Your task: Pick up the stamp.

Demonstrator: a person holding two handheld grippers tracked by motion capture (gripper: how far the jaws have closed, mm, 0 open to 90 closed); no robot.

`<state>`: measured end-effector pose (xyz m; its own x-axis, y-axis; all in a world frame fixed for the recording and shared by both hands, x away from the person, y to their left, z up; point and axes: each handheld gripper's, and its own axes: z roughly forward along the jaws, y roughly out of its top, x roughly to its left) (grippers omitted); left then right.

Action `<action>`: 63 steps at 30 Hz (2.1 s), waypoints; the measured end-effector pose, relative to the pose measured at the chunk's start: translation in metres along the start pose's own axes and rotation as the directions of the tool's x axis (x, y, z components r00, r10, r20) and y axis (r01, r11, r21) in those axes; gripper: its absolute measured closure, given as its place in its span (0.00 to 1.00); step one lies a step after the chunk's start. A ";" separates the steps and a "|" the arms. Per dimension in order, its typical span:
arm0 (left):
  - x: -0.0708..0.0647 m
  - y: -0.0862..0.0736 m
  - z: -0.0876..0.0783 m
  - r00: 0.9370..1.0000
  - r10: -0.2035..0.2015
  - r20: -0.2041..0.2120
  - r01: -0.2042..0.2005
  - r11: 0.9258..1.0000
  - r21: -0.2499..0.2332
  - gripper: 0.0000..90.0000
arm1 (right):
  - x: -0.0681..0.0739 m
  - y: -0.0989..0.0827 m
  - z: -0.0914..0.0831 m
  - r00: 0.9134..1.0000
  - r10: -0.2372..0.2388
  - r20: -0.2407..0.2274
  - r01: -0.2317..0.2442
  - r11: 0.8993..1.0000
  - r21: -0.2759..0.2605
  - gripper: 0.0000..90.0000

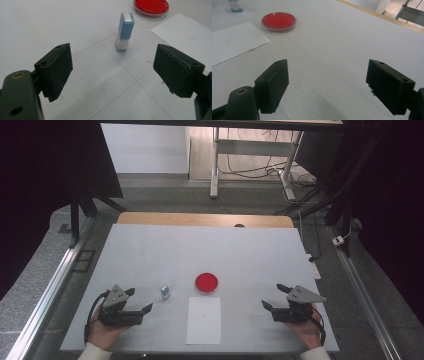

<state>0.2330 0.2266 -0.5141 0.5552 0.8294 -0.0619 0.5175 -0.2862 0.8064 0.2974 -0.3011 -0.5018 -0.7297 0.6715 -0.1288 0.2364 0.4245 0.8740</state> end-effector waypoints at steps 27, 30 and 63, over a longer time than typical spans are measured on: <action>-0.003 0.002 0.001 1.000 0.023 0.015 -0.024 1.000 0.010 0.18 | 0.005 0.000 0.002 1.000 -0.008 0.007 0.008 0.999 0.041 0.26; -0.003 0.004 0.000 0.999 0.033 0.012 -0.033 0.999 0.007 0.18 | 0.005 0.000 0.002 1.000 -0.005 0.005 0.005 0.999 0.039 0.26; -0.016 0.041 0.017 0.994 0.106 0.015 -0.107 0.993 0.040 0.21 | 0.008 0.001 0.007 1.000 -0.011 -0.004 0.011 0.998 0.055 0.27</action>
<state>0.2566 0.1939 -0.4896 0.6167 0.7870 0.0151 0.4810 -0.3919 0.7842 0.2960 -0.2908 -0.5058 -0.7350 0.6642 -0.1366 0.2630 0.4650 0.8454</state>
